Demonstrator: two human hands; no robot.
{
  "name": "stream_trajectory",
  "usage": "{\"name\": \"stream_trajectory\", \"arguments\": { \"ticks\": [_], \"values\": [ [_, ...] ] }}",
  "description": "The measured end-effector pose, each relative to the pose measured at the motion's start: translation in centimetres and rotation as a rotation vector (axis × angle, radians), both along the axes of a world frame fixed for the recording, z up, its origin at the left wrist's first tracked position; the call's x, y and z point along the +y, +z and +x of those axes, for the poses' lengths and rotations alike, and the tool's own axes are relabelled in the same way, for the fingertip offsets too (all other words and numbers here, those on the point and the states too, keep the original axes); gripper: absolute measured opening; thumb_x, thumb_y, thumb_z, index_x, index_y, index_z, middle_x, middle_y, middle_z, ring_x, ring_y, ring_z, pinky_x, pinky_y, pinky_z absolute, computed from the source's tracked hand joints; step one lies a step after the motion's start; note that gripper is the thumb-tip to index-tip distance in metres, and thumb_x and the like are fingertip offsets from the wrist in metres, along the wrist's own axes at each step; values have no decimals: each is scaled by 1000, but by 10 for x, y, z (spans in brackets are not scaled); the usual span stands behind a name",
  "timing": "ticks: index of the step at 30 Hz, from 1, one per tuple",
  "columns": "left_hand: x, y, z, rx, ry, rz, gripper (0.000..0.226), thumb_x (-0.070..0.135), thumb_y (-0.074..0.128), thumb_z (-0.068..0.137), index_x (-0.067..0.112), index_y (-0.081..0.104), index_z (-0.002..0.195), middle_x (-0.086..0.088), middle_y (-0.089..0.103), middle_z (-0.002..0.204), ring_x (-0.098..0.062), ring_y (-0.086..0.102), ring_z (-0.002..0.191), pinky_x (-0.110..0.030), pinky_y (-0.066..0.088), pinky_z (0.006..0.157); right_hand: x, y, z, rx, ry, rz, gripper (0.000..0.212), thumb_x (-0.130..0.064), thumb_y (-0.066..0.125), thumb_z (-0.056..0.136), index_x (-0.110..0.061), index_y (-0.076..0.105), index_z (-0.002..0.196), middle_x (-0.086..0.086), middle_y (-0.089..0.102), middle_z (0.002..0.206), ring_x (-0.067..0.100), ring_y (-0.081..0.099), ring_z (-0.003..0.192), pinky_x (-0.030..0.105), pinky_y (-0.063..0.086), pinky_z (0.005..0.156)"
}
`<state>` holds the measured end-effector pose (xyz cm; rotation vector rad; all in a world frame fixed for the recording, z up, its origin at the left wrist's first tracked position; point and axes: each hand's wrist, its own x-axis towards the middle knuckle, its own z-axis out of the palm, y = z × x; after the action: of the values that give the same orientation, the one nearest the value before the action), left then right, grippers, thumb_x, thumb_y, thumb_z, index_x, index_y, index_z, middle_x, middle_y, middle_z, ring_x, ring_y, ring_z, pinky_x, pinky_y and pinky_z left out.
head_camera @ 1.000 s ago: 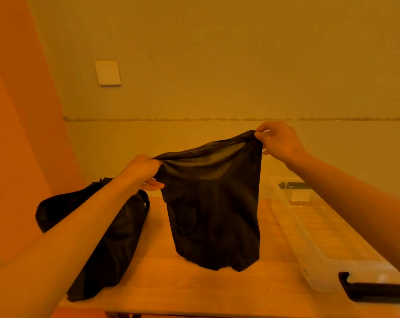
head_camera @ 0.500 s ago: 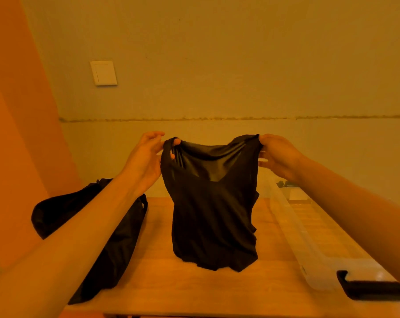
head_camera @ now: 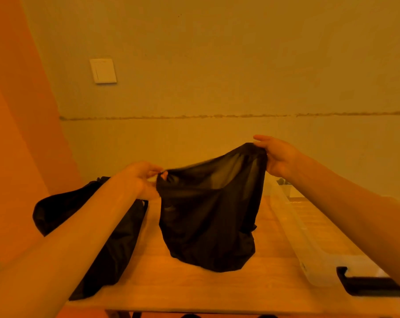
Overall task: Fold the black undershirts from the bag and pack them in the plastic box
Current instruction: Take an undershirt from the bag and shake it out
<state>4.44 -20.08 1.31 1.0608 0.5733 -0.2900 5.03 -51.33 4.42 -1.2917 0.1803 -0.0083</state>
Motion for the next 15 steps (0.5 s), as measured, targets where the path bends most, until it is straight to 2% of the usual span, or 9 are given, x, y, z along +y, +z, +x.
{"name": "stream_trajectory", "arguments": {
  "ticks": [1, 4, 6, 8, 9, 11, 13, 15],
  "values": [
    [1, -7, -2, 44, -68, 27, 4, 6, 53, 100, 4, 57, 101, -17, 56, 90, -19, 56, 68, -28, 51, 37, 0, 0, 0, -48, -10, 9, 39, -4, 47, 104, -15, 53, 141, 10, 63, 117, 18, 65, 87, 22, 56, 52],
    [-1, -32, -10, 117, -241, 69, 24, 16, 53, 102, -1, 59, 118, -21, 64, 104, -31, 65, 82, -45, 58, 48, -1, 3, -2, -198, -23, 65, 40, -4, 49, 104, -20, 55, 140, 14, 61, 131, 20, 67, 99, 27, 60, 69],
    [-4, -46, -16, 129, -345, 59, 31, 17, 48, 104, -1, 61, 126, -22, 68, 120, -36, 67, 99, -50, 61, 71, 0, 8, -5, -256, 11, 91, 40, -6, 50, 104, -24, 57, 139, 12, 61, 131, 21, 68, 104, 30, 61, 75],
    [-11, -53, -21, 121, -405, 61, 31, 11, 47, 104, 0, 61, 129, -22, 67, 126, -35, 65, 113, -48, 53, 98, 1, 12, -8, -291, 30, 75, 39, -7, 52, 103, -27, 59, 137, 9, 65, 124, 19, 71, 99, 29, 59, 72],
    [-16, -54, -24, 97, -402, 47, 29, 7, 48, 104, -1, 61, 128, -22, 68, 122, -35, 65, 112, -46, 52, 99, 1, 14, -9, -303, 24, 60, 40, -7, 52, 103, -28, 60, 136, 8, 66, 121, 19, 72, 97, 28, 59, 71],
    [-22, -52, -25, -13, -332, -6, 23, 4, 46, 104, -3, 61, 120, -20, 70, 107, -33, 65, 99, -42, 56, 82, 1, 17, -9, -299, -9, 24, 40, -4, 51, 102, -25, 61, 135, 8, 68, 115, 14, 74, 86, 25, 57, 65],
    [-22, -44, -21, -160, -233, -92, 19, 5, 47, 103, 2, 60, 115, -16, 68, 101, -27, 64, 91, -36, 55, 75, -1, 20, -8, -239, -47, -36, 38, -5, 51, 102, -20, 59, 136, 6, 69, 108, 8, 71, 68, 21, 52, 52],
    [-18, -30, -15, -323, -108, -179, 13, 4, 48, 103, 10, 59, 104, -11, 63, 96, -23, 63, 85, -32, 59, 66, -5, 20, -5, -158, -55, -88, 36, -13, 57, 102, -18, 58, 138, 2, 68, 101, 6, 67, 64, 19, 50, 49]
  ]
}}
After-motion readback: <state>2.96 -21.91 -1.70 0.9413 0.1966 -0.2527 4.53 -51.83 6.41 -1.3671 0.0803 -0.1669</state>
